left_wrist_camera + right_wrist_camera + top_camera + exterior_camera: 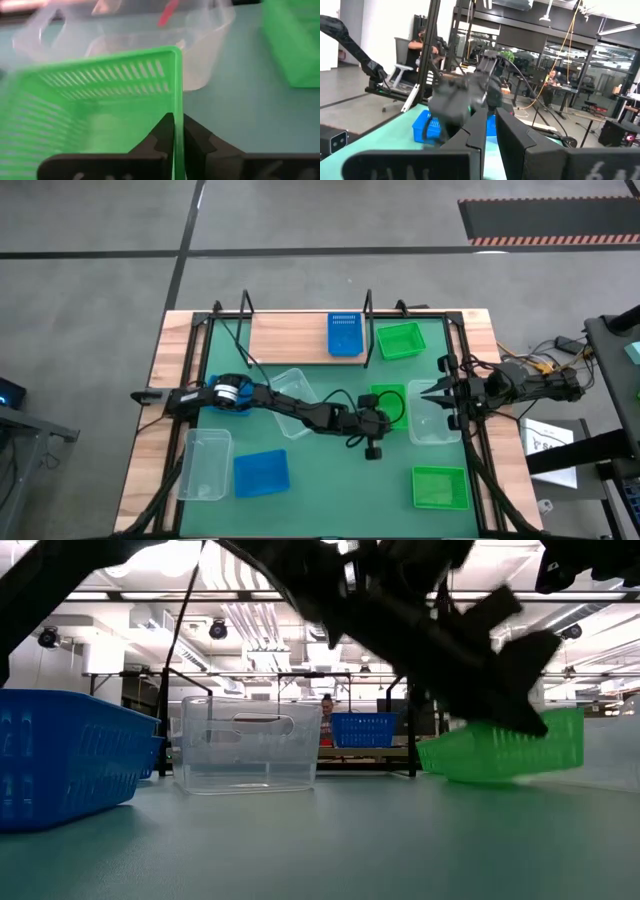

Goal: Stack baskets on shelf by color
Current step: Put the right green bin on the shelf

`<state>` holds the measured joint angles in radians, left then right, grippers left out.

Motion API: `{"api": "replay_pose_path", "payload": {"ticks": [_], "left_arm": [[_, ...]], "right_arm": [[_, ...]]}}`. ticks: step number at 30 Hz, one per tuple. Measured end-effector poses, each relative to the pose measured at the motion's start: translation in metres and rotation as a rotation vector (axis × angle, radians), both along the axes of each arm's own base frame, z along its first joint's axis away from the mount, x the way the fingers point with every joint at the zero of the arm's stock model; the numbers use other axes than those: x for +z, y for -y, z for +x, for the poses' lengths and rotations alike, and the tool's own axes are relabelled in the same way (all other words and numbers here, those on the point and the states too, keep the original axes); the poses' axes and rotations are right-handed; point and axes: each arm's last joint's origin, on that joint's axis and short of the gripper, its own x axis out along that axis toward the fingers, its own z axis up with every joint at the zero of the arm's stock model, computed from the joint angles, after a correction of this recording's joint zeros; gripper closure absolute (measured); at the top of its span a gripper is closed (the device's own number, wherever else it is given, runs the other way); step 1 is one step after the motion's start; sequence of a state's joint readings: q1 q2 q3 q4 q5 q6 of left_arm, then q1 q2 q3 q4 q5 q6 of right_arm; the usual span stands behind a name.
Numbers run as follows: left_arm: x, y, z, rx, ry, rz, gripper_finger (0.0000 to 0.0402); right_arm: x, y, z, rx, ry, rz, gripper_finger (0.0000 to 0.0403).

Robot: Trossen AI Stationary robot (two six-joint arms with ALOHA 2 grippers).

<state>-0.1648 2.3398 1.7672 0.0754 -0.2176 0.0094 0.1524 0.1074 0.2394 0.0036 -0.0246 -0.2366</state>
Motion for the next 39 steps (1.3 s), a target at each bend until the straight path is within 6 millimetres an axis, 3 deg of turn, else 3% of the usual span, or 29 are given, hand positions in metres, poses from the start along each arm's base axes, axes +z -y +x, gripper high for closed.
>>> {"api": "replay_pose_path", "payload": {"ticks": [6, 10, 16, 22, 25, 30, 34, 39], "left_arm": [[0.041, 0.017, -0.020, -0.028, -0.048, 0.125, 0.0401], [0.078, 0.025, -0.039, -0.050, -0.052, 0.175, 0.0401], [0.134, 0.040, -0.082, -0.163, -0.104, 0.279, 0.0401], [0.168, 0.022, -0.130, -0.145, -0.214, 0.370, 0.0401], [0.171, 0.005, -0.151, -0.099, -0.244, 0.388, 0.0401], [0.157, -0.035, -0.190, -0.019, -0.294, 0.384, 0.0401], [0.139, -0.077, -0.217, 0.105, -0.269, 0.361, 0.0401], [0.118, -0.129, -0.236, 0.156, -0.168, 0.325, 0.0401]], "right_arm": [[-0.001, 0.000, 0.000, 0.000, -0.006, 0.001, 0.0370], [-0.001, 0.000, 0.000, 0.004, -0.018, 0.024, 0.0370], [-0.001, 0.000, 0.000, 0.009, -0.023, 0.039, 0.0370], [-0.003, 0.000, 0.001, 0.015, -0.035, 0.039, 0.0370], [-0.003, 0.000, 0.001, 0.015, -0.036, 0.040, 0.0370], [-0.003, 0.000, 0.001, 0.016, -0.042, 0.046, 0.0370], [-0.003, 0.000, 0.001, 0.016, -0.044, 0.046, 0.0370], [-0.004, 0.000, 0.001, 0.016, -0.046, 0.047, 0.0370]]}}
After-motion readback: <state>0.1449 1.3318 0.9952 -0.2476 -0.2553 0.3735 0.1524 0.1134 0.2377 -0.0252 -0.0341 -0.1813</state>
